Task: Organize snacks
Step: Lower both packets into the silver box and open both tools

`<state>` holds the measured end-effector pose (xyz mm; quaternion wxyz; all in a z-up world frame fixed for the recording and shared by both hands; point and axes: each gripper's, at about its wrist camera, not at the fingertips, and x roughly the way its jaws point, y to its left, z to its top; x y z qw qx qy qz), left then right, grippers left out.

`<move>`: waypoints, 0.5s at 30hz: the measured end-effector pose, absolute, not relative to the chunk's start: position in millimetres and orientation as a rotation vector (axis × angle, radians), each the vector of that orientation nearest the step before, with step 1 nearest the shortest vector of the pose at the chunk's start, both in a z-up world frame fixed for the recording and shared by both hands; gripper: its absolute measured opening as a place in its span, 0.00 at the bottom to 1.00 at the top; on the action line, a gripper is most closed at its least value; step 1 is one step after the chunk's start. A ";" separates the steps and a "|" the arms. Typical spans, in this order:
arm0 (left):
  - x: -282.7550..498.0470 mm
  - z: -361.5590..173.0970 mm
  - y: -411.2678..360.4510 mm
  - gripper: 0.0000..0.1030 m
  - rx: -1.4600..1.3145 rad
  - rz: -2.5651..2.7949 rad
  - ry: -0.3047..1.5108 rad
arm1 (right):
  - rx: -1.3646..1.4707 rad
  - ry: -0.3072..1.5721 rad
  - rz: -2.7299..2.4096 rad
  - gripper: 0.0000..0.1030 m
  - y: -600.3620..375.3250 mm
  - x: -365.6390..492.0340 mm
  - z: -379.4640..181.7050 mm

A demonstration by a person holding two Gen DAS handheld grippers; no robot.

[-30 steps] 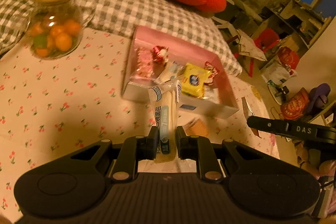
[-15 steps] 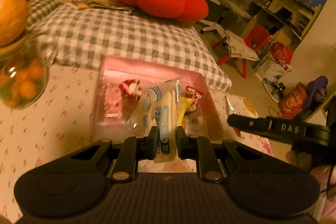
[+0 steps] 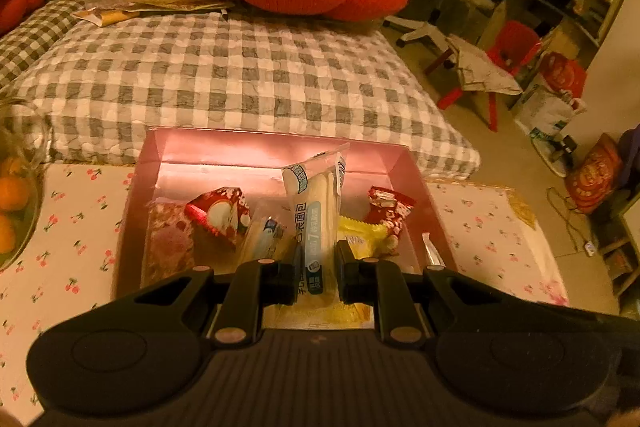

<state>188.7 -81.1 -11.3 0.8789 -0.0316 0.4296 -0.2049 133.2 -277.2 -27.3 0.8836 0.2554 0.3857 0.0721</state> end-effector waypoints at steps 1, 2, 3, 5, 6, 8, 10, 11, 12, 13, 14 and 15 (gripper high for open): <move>191.6 -13.2 -83.8 0.15 -0.060 -0.422 0.896 | 0.530 0.805 0.152 0.33 -277.0 134.6 -28.4; 194.5 -14.4 -85.3 0.15 -0.056 -0.416 0.898 | 0.525 0.806 0.153 0.33 -276.3 135.4 -29.3; 198.2 -15.6 -87.2 0.15 -0.053 -0.408 0.900 | 0.517 0.807 0.154 0.33 -275.6 136.2 -29.8; 202.8 -16.4 -90.4 0.15 -0.051 -0.396 0.902 | 0.497 0.807 0.157 0.33 -274.0 137.5 -30.1; 205.1 -16.9 -91.6 0.15 -0.049 -0.389 0.903 | 0.491 0.807 0.158 0.33 -273.5 138.2 -30.0; 209.5 -18.5 -93.8 0.15 -0.040 -0.376 0.906 | 0.482 0.805 0.161 0.33 -272.7 139.6 -30.1; 214.0 -20.0 -95.5 0.15 -0.033 -0.366 0.905 | 0.473 0.806 0.160 0.33 -271.7 140.7 -30.7; 215.3 -20.4 -96.4 0.15 -0.029 -0.363 0.905 | 0.471 0.807 0.159 0.33 -271.3 140.9 -31.3; 216.5 -20.9 -96.6 0.15 -0.029 -0.361 0.907 | 0.470 0.810 0.159 0.33 -270.9 141.1 -32.0; 217.3 -21.3 -96.5 0.15 -0.034 -0.359 0.912 | 0.468 0.813 0.161 0.33 -270.5 141.3 -32.8; 217.5 -21.2 -96.3 0.15 -0.040 -0.361 0.913 | 0.464 0.816 0.163 0.33 -270.1 141.2 -33.4; 216.3 -20.7 -96.1 0.16 -0.042 -0.363 0.912 | 0.457 0.818 0.161 0.33 -269.6 140.9 -33.8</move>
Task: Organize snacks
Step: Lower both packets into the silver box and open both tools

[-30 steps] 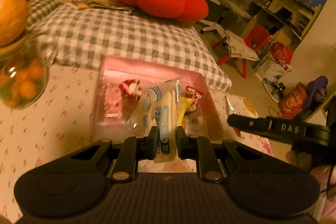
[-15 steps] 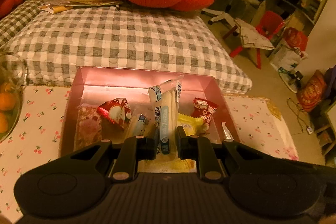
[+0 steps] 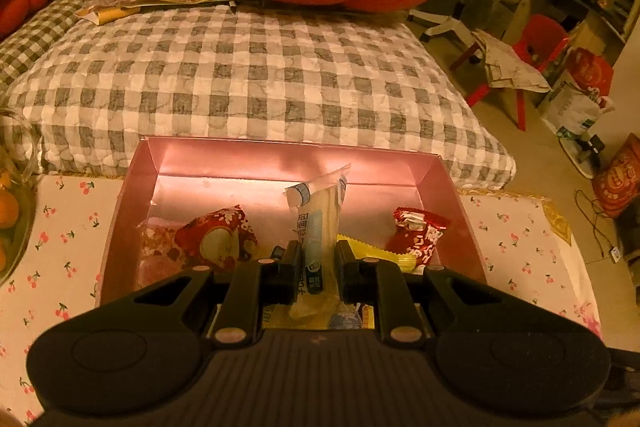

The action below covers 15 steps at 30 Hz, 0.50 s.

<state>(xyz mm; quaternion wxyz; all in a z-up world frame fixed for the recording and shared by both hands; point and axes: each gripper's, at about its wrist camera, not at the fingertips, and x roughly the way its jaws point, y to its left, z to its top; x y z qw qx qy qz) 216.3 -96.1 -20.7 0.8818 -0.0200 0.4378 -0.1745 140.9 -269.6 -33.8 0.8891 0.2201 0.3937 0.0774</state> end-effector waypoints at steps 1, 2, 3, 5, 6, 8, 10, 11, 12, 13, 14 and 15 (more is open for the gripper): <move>214.9 -20.1 -96.2 0.16 -0.038 -0.366 0.908 | 0.452 0.818 0.157 0.33 -269.5 141.0 -34.4; 213.6 -19.2 -96.5 0.16 -0.032 -0.369 0.904 | 0.450 0.819 0.155 0.34 -269.6 140.9 -34.9; 212.0 -18.3 -96.5 0.16 -0.028 -0.373 0.900 | 0.452 0.820 0.154 0.34 -270.1 141.1 -35.6; 209.6 -16.4 -96.1 0.19 -0.026 -0.381 0.895 | 0.457 0.823 0.150 0.34 -270.6 140.9 -36.9; 207.7 -14.7 -95.0 0.23 -0.025 -0.380 0.892 | 0.457 0.825 0.149 0.34 -270.4 140.8 -37.5; 205.9 -12.1 -93.2 0.27 -0.027 -0.391 0.890 | 0.452 0.828 0.147 0.34 -269.4 139.9 -38.2; 202.5 -8.8 -88.8 0.28 -0.032 -0.392 0.885 | 0.444 0.830 0.143 0.34 -268.0 139.4 -38.5; 200.8 -7.3 -86.7 0.29 -0.034 -0.394 0.883 | 0.442 0.830 0.141 0.34 -267.5 138.8 -38.5; 198.8 -5.8 -83.8 0.31 -0.038 -0.395 0.881 | 0.442 0.831 0.139 0.34 -267.4 138.5 -38.5; 197.1 -4.9 -82.4 0.33 -0.040 -0.395 0.879 | 0.444 0.831 0.137 0.34 -267.2 137.7 -38.4; 195.1 -3.7 -79.4 0.34 -0.042 -0.396 0.876 | 0.445 0.830 0.134 0.34 -267.1 136.7 -38.1; 193.6 -2.7 -77.2 0.36 -0.042 -0.396 0.875 | 0.445 0.829 0.132 0.34 -266.8 135.8 -37.6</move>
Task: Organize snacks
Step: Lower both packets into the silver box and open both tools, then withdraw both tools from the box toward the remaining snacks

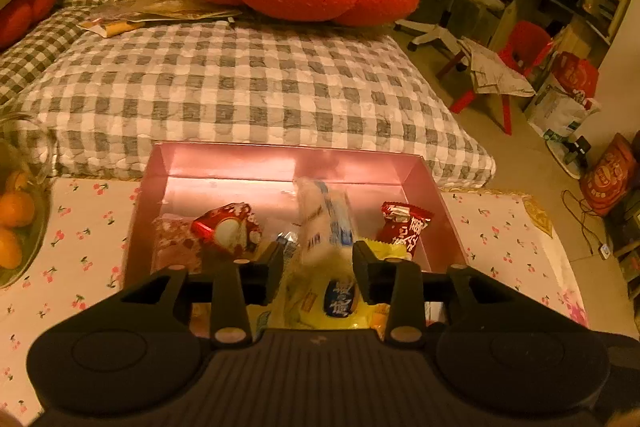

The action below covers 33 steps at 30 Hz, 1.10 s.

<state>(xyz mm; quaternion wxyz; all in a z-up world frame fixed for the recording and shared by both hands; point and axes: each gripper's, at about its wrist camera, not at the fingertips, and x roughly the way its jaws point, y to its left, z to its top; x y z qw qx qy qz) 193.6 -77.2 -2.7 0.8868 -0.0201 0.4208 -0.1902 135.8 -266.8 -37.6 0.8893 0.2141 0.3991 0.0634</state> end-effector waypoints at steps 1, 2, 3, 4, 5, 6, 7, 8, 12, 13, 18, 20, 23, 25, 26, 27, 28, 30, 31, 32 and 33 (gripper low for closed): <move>192.1 -2.0 -74.4 0.37 -0.041 -0.394 0.875 | 0.442 0.826 0.130 0.34 -266.3 134.5 -36.5; 190.7 -1.6 -71.8 0.38 -0.039 -0.392 0.877 | 0.439 0.827 0.129 0.34 -266.0 133.6 -35.7; 189.7 -1.5 -70.0 0.39 -0.037 -0.389 0.879 | 0.439 0.828 0.128 0.35 -265.7 133.0 -35.0; 188.2 -1.4 -68.0 0.40 -0.034 -0.385 0.878 | 0.443 0.829 0.126 0.35 -265.6 132.1 -34.1; 186.8 -1.4 -65.6 0.41 -0.032 -0.383 0.879 | 0.450 0.832 0.125 0.36 -265.8 131.1 -33.2; 185.4 -1.4 -63.3 0.42 -0.031 -0.381 0.881 | 0.455 0.832 0.124 0.43 -265.8 130.2 -32.1; 183.6 -1.2 -60.9 0.43 -0.031 -0.378 0.881 | 0.458 0.829 0.122 0.46 -265.7 128.8 -30.7; 181.5 -0.6 -58.1 0.44 -0.032 -0.376 0.879 | 0.458 0.824 0.119 0.52 -265.6 127.0 -28.6; 174.4 0.8 -50.1 0.55 -0.035 -0.379 0.883 | 0.453 0.801 0.104 0.66 -265.2 119.5 -17.9; 172.3 1.6 -48.1 0.58 -0.037 -0.381 0.885 | 0.452 0.796 0.101 0.67 -265.1 117.5 -14.7; 158.9 8.4 -37.6 0.74 -0.045 -0.375 0.870 | 0.446 0.781 0.089 0.80 -264.4 105.6 0.5; 152.9 11.0 -33.3 0.79 -0.047 -0.374 0.866 | 0.445 0.776 0.092 0.83 -264.7 98.8 5.0; 141.6 13.1 -27.1 0.87 -0.041 -0.373 0.863 | 0.430 0.774 0.093 0.84 -263.8 87.5 10.7; 133.5 13.3 -23.2 0.92 -0.039 -0.377 0.869 | 0.412 0.772 0.087 0.85 -262.1 80.9 13.4; 129.3 12.8 -21.4 0.92 -0.041 -0.382 0.875 | 0.403 0.771 0.085 0.85 -261.3 77.2 15.0; 125.4 12.3 -19.3 0.94 -0.042 -0.385 0.879 | 0.397 0.769 0.084 0.86 -260.6 73.3 16.1; 121.6 11.9 -18.0 0.95 -0.042 -0.387 0.883 | 0.391 0.768 0.085 0.86 -259.9 69.5 17.4; 113.3 11.1 -15.3 0.96 -0.037 -0.388 0.884 | 0.376 0.767 0.086 0.87 -258.3 62.2 19.4; 110.6 11.1 -13.9 0.96 -0.034 -0.389 0.884 | 0.369 0.765 0.086 0.87 -257.5 58.8 20.2; 106.6 11.2 -12.4 0.97 -0.031 -0.390 0.882 | 0.362 0.763 0.086 0.87 -256.5 55.2 20.9; 102.9 11.3 -10.8 0.97 -0.029 -0.390 0.879 | 0.355 0.761 0.086 0.87 -255.4 51.5 21.7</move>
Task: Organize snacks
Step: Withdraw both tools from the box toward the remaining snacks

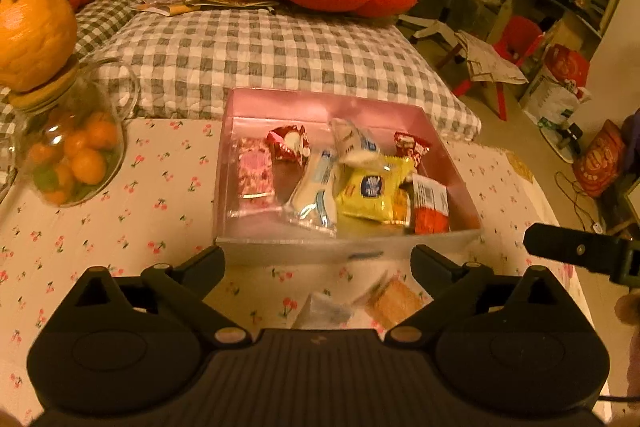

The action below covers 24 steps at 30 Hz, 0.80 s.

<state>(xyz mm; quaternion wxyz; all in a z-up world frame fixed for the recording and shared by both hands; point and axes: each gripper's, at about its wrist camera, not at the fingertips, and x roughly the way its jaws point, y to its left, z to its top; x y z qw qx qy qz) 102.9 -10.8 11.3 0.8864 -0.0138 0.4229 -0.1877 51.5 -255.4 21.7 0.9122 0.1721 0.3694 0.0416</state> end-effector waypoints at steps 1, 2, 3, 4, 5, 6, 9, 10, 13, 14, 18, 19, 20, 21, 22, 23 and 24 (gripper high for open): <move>99.2 11.6 -9.2 0.97 -0.025 -0.391 0.876 | 0.346 0.759 0.086 0.87 -254.2 47.9 22.5; 95.2 11.7 -7.6 0.98 -0.021 -0.394 0.873 | 0.339 0.757 0.087 0.87 -253.0 44.6 23.5; 91.9 11.8 -6.4 0.99 -0.017 -0.395 0.871 | 0.332 0.754 0.089 0.87 -251.8 41.1 24.4; 87.8 11.6 -4.9 0.99 -0.014 -0.397 0.869 | 0.325 0.751 0.089 0.87 -250.6 38.4 25.2; 84.5 11.3 -3.4 0.99 -0.011 -0.397 0.867 | 0.315 0.748 0.090 0.87 -248.8 35.3 26.2; 81.2 10.9 -1.6 0.99 -0.008 -0.397 0.865 | 0.308 0.745 0.091 0.87 -247.2 32.8 26.9; 71.9 8.4 4.8 1.00 -0.010 -0.395 0.864 | 0.293 0.736 0.100 0.87 -242.3 25.3 28.1; 69.1 7.2 7.2 1.00 -0.014 -0.396 0.867 | 0.290 0.734 0.102 0.87 -241.0 23.0 28.1; 58.9 2.8 14.9 1.00 -0.016 -0.395 0.872 | 0.280 0.724 0.108 0.91 -236.3 15.6 27.1; 55.9 1.4 17.4 1.00 -0.012 -0.396 0.873 | 0.274 0.720 0.109 0.92 -234.7 13.0 26.4; 46.1 -2.2 25.4 1.00 0.014 -0.387 0.865 | 0.247 0.710 0.114 0.92 -229.2 5.4 22.9; 43.8 -2.4 27.2 1.00 0.016 -0.388 0.859 | 0.244 0.709 0.116 0.92 -228.4 3.5 21.9; 41.8 -3.1 29.1 1.00 0.016 -0.392 0.852 | 0.243 0.707 0.119 0.92 -227.9 1.3 20.9; 40.2 -4.2 30.9 1.00 0.013 -0.399 0.849 | 0.240 0.705 0.126 0.93 -227.5 -0.7 19.5; 38.7 -5.5 32.1 1.00 0.011 -0.405 0.846 | 0.233 0.704 0.133 0.93 -227.2 -2.8 17.8; 37.7 -7.1 32.9 1.00 0.009 -0.410 0.846 | 0.221 0.704 0.136 0.93 -226.7 -4.6 15.8; 35.9 -9.3 33.6 1.00 0.009 -0.414 0.848 | 0.208 0.707 0.137 0.94 -226.1 -6.0 13.7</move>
